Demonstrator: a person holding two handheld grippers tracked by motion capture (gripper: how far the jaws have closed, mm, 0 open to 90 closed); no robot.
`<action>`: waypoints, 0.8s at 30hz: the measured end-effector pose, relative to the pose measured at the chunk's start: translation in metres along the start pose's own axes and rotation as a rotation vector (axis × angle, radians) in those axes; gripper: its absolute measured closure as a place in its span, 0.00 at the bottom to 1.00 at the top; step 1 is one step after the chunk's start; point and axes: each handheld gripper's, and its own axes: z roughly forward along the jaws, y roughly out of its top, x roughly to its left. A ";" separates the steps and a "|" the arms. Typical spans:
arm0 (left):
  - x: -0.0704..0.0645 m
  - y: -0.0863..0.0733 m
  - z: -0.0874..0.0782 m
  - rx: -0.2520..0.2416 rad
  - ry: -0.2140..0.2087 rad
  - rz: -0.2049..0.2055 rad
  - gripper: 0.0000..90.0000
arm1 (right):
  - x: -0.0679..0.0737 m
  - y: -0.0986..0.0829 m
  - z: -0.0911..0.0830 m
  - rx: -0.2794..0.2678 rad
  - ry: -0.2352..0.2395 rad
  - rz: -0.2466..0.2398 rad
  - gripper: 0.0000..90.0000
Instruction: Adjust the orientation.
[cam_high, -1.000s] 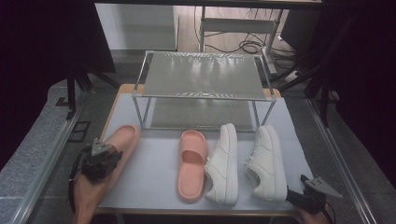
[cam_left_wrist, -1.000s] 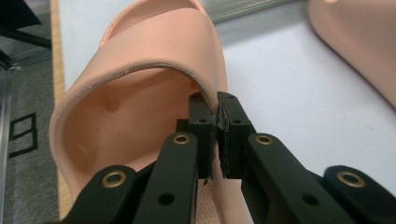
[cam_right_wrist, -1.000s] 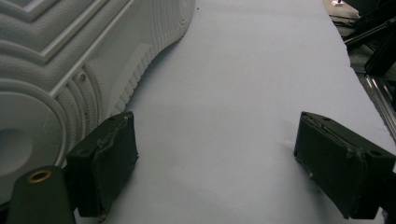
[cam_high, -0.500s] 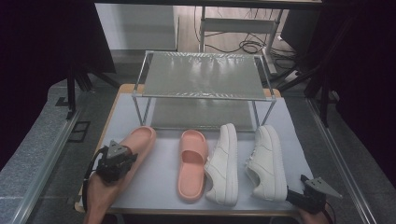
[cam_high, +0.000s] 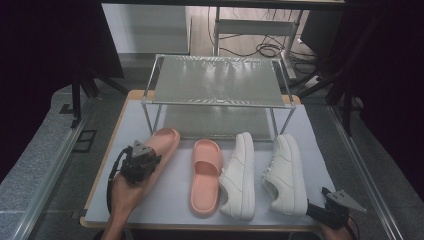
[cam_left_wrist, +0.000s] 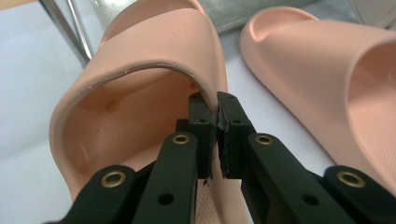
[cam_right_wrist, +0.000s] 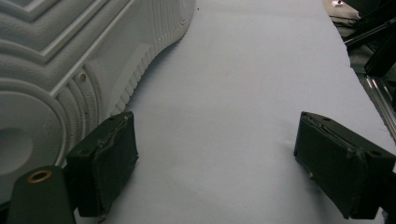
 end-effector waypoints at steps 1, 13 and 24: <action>0.000 0.000 0.000 0.000 0.000 0.000 0.95 | 0.000 0.000 0.000 0.000 0.000 0.000 0.14; -0.004 0.026 0.030 -0.018 0.024 -0.033 0.94 | 0.000 0.000 0.000 0.000 0.001 -0.001 0.14; -0.007 0.046 0.059 -0.042 0.078 -0.057 0.94 | 0.000 0.000 0.000 -0.001 0.002 -0.002 0.14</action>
